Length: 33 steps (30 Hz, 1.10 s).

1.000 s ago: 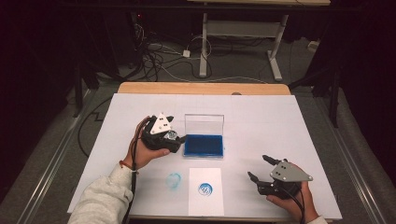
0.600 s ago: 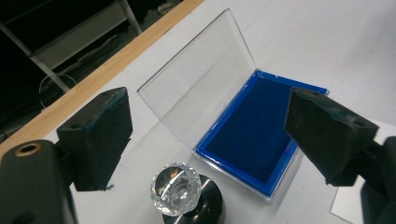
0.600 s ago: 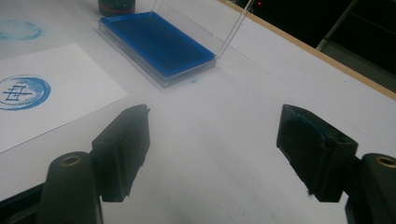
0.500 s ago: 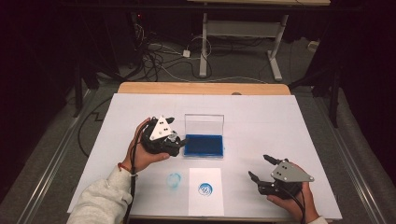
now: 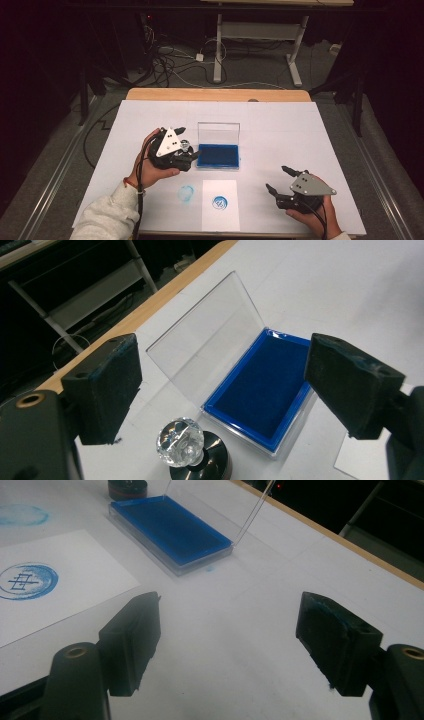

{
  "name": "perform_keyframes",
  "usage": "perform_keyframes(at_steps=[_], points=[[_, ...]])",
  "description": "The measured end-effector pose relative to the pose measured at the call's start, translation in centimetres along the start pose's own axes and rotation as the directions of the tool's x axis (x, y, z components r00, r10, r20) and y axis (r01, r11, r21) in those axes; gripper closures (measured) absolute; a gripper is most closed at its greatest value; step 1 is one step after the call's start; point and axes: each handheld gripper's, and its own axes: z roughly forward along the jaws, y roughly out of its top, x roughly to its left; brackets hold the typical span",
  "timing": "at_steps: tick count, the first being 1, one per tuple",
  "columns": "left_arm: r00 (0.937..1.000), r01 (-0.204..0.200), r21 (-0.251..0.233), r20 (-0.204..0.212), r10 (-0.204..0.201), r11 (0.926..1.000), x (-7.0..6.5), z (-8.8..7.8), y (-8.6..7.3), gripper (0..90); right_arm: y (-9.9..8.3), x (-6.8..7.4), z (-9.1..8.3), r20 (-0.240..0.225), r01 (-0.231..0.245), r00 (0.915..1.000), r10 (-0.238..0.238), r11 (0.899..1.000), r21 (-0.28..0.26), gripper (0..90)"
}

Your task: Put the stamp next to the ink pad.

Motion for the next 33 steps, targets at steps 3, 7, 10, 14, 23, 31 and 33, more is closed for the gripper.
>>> perform_keyframes(at_steps=[3,7,10,14,23,31,33], points=[[0.9999,-0.013,-0.008,-0.003,0.013,0.9999,-0.4,-0.4,0.2,15.2,0.0,-0.1,-0.1,0.007,-0.005,1.0,0.005,1.0,-0.005,26.5],[0.9996,-0.029,-0.009,-0.002,0.029,0.9995,-0.8,-0.6,0.2,15.2,0.1,0.0,-0.1,0.004,-0.002,1.0,0.002,1.0,-0.007,26.4],[0.999,-0.045,-0.003,-0.006,0.045,0.999,-1.1,-0.7,0.1,15.2,0.1,0.0,-0.2,0.007,-0.002,1.0,0.002,1.0,-0.009,26.4],[0.9989,-0.046,-0.009,0.008,0.046,0.9989,-1.3,-0.9,0.1,15.2,0.1,0.0,-0.2,0.008,-0.003,1.0,0.003,1.0,-0.014,26.4],[0.9973,-0.074,-0.009,0.004,0.074,0.9972,-2.1,-1.4,-0.1,15.2,0.2,0.1,-0.2,0.011,0.003,0.9999,-0.003,1.0,-0.012,26.4],[0.9949,-0.099,-0.034,-0.02,0.099,0.9945,-3.0,-2.0,-0.4,15.2,0.2,0.1,-0.2,0.011,0.006,0.9999,-0.006,1.0,-0.012,26.4],[0.9945,-0.103,-0.035,-0.025,0.102,0.9941,-3.1,-2.1,-0.5,15.2,0.2,0.1,-0.2,0.011,0.008,0.9999,-0.008,1.0,-0.012,26.4]])
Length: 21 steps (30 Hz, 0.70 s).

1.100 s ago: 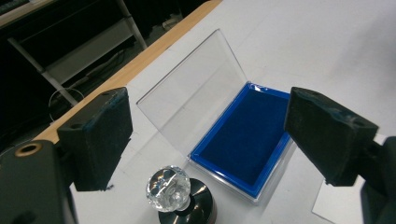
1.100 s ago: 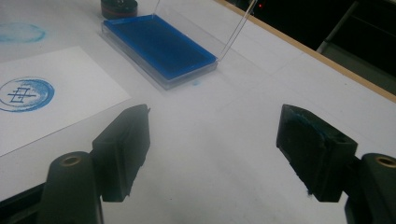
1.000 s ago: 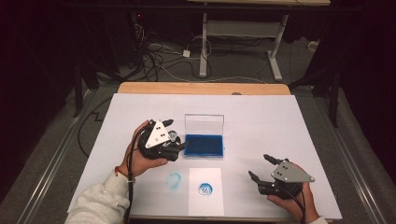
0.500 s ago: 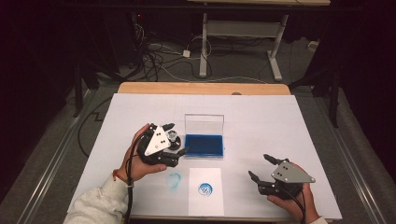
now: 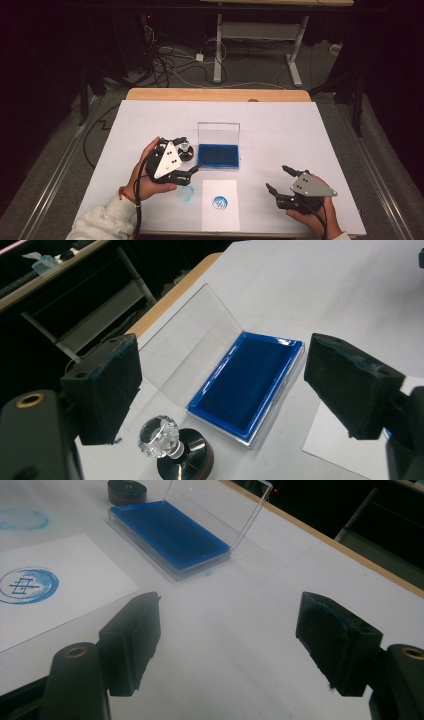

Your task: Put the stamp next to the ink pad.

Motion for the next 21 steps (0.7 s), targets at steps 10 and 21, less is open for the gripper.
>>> perform_keyframes(at_steps=[10,21], points=[[0.9999,-0.001,-0.003,-0.014,0.001,1.0,-0.2,-0.9,-1.0,15.2,0.1,0.0,-0.1,0.002,0.003,1.0,-0.003,1.0,-0.005,26.3],[0.9992,-0.001,0.008,-0.04,0.001,1.0,-0.1,-1.9,-2.5,15.2,0.1,0.0,-0.1,0.01,-0.002,1.0,0.002,1.0,-0.006,26.3]])
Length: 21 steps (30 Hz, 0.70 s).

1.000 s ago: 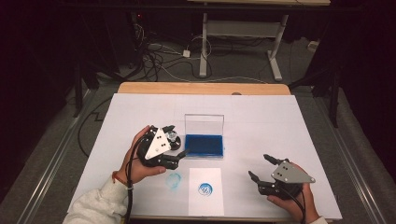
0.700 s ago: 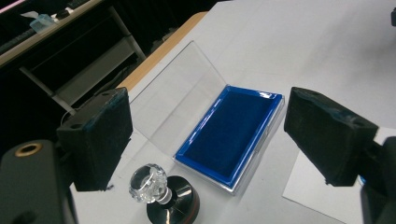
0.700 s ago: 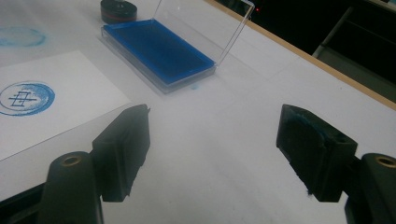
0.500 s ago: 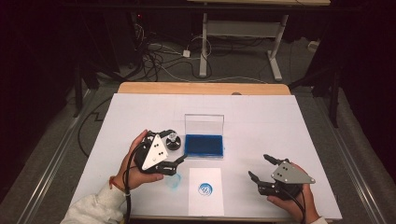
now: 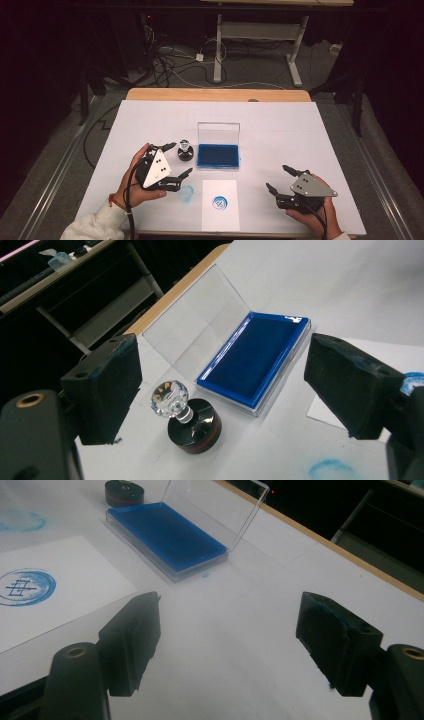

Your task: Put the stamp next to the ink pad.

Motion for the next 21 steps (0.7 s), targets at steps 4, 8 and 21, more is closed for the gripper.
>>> perform_keyframes(at_steps=[4,8,21], points=[[0.9999,0.008,0.013,-0.007,-0.008,0.9999,0.0,-0.4,-0.6,15.2,0.0,-0.1,0.0,0.012,-0.003,0.9999,0.003,1.0,0.005,26.1],[0.9998,0.006,0.032,-0.019,-0.006,0.9995,-0.1,-0.7,-1.3,15.2,0.0,-0.1,0.0,0.017,-0.007,0.9998,0.007,1.0,0.0,26.0],[0.9992,0.024,0.078,-0.033,-0.021,0.9967,0.1,-1.5,-3.6,15.2,0.0,-0.2,0.0,0.025,-0.014,0.9996,0.014,1.0,-0.004,24.2]])
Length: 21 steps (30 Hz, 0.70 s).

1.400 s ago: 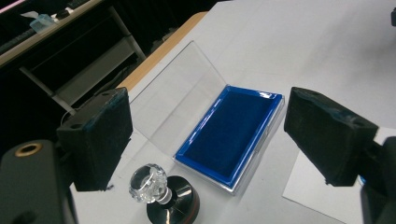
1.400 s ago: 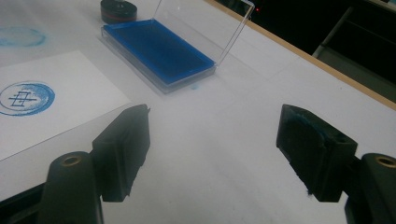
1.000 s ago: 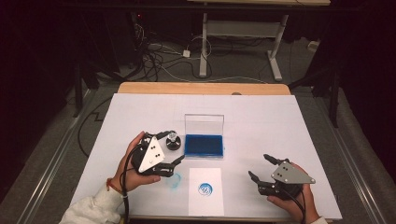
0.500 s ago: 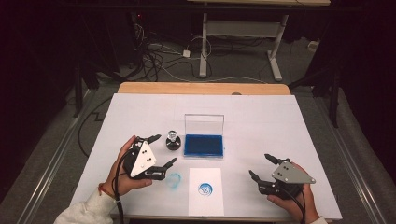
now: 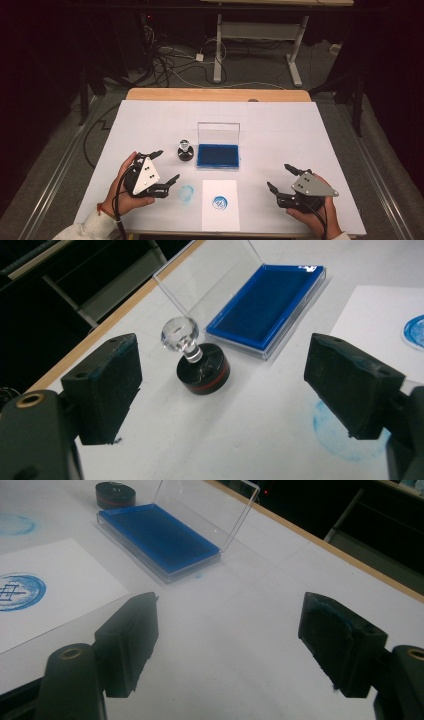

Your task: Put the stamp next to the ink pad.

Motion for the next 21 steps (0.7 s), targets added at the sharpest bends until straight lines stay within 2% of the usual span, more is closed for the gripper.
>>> perform_keyframes(at_steps=[5,7,9,17,21], points=[[0.9997,0.026,0.009,0.005,-0.026,0.9996,-0.1,-0.1,-1.1,15.3,0.0,-0.1,0.0,0.014,0.002,0.9999,-0.002,1.0,-0.001,24.1],[0.9997,0.023,0.019,0.0,-0.023,0.9995,-0.3,0.0,-1.6,15.4,0.0,-0.1,0.0,0.016,0.004,0.9999,-0.004,1.0,0.0,24.0],[0.9991,0.04,0.025,0.012,-0.04,0.9989,-0.4,0.1,-2.0,15.6,0.0,-0.1,0.0,0.016,0.004,0.9999,-0.004,1.0,0.0,23.1],[0.9978,0.06,0.069,0.025,-0.061,0.9958,-0.4,0.0,-3.7,15.8,-0.1,-0.1,0.1,0.029,-0.006,0.9996,0.006,1.0,0.005,18.4],[0.9975,0.066,0.1,0.019,-0.068,0.9928,-0.5,-0.2,-4.7,15.8,-0.3,0.0,-0.1,0.033,-0.012,0.9994,0.012,1.0,0.009,17.2]])
